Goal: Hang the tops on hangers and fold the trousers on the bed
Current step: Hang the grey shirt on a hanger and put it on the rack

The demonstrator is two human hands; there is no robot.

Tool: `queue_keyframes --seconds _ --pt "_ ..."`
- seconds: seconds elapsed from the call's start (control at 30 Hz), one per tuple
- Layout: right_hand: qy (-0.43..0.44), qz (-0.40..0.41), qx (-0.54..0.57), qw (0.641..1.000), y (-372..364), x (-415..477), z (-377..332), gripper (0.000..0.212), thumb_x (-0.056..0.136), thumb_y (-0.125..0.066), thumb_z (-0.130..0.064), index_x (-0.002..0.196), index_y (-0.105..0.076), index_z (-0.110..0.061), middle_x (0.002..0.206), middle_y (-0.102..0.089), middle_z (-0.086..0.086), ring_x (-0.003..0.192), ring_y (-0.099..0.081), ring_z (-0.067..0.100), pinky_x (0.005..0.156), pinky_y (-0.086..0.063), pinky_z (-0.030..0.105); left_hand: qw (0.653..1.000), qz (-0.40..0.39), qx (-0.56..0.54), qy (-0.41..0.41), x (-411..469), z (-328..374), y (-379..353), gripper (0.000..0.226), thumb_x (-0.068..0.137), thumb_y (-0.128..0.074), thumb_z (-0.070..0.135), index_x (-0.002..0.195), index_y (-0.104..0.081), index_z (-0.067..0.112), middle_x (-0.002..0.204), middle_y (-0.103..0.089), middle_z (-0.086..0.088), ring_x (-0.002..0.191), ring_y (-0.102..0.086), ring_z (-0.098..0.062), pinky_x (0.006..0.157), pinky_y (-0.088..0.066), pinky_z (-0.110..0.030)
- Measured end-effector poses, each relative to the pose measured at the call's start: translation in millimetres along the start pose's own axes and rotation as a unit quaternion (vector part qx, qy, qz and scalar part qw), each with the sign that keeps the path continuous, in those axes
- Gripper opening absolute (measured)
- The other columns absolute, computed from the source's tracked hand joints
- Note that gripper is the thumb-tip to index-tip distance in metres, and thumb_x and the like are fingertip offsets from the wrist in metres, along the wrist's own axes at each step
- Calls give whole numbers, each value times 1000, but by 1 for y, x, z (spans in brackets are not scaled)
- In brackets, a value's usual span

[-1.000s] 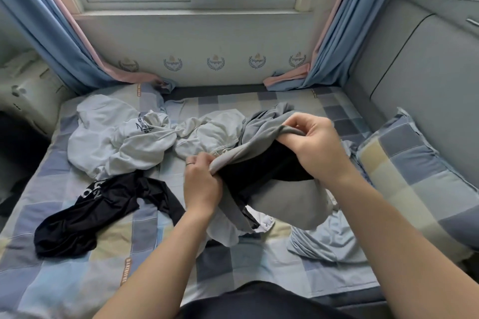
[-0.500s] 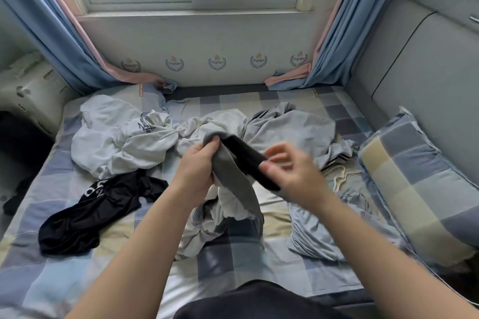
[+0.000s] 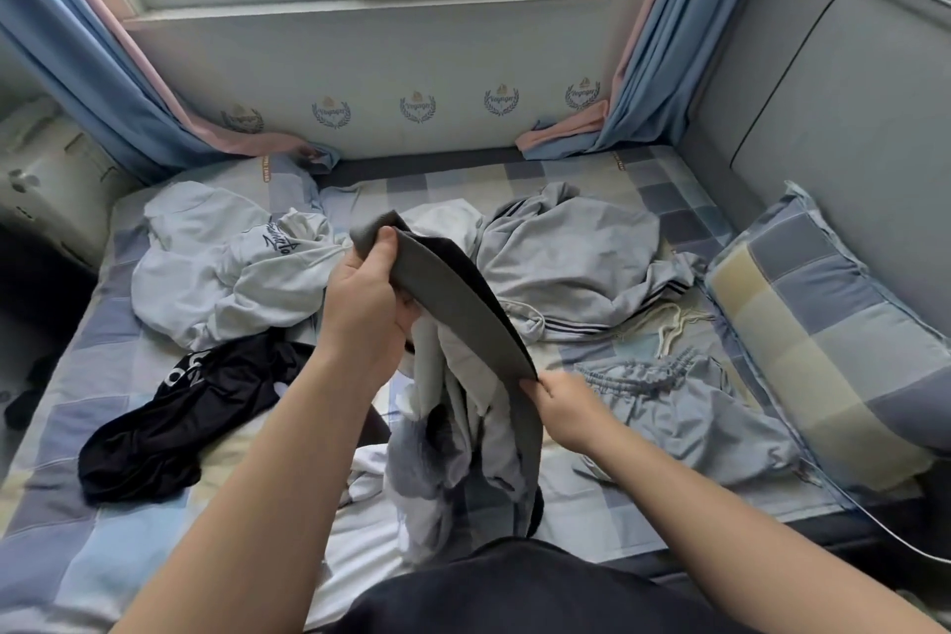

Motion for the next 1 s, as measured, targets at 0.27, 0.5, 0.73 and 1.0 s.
queue_keyframes --seconds 0.27,0.5,0.73,1.0 --pt "-10 88 330 940 66 -1 -51 27 104 -51 -21 89 -60 0 77 -60 18 58 -63 21 51 -59 45 914 -125 386 24 -1 -50 -2 28 91 -74 28 116 -62 24 104 -63 11 96 -60 -2 84 -47 -19" --pt "-33 45 534 844 70 -16 -97 27 106 -46 -12 120 -55 10 103 -67 27 82 -71 38 72 -64 44 897 -107 428 -4 -32 -116 -8 69 64 -85 43 118 -44 31 112 -60 8 106 -64 -12 86 -55 -34" --pt "-31 114 596 795 100 -12 -78 14 105 -46 -10 102 -59 -7 97 -68 12 102 -69 35 92 -57 50 898 -50 436 -14 -11 -107 27 30 95 -51 0 68 -54 13 58 -48 10 57 -42 -7 55 -31 -27" --pt "-72 48 414 906 61 -17 -19 15 96 -62 -8 111 -62 -11 110 -69 12 100 -67 27 84 -53 42 980 -34 166 100 -14 -79 8 28 104 -50 12 90 -74 15 85 -73 -9 78 -69 -21 67 -57 -31"
Point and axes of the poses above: each hand's wrist, its own x-axis towards the middle knuckle, its own y-axis out of the back of the hand, z = x × y, the point moved 9 cm from there along x, towards the middle knuckle
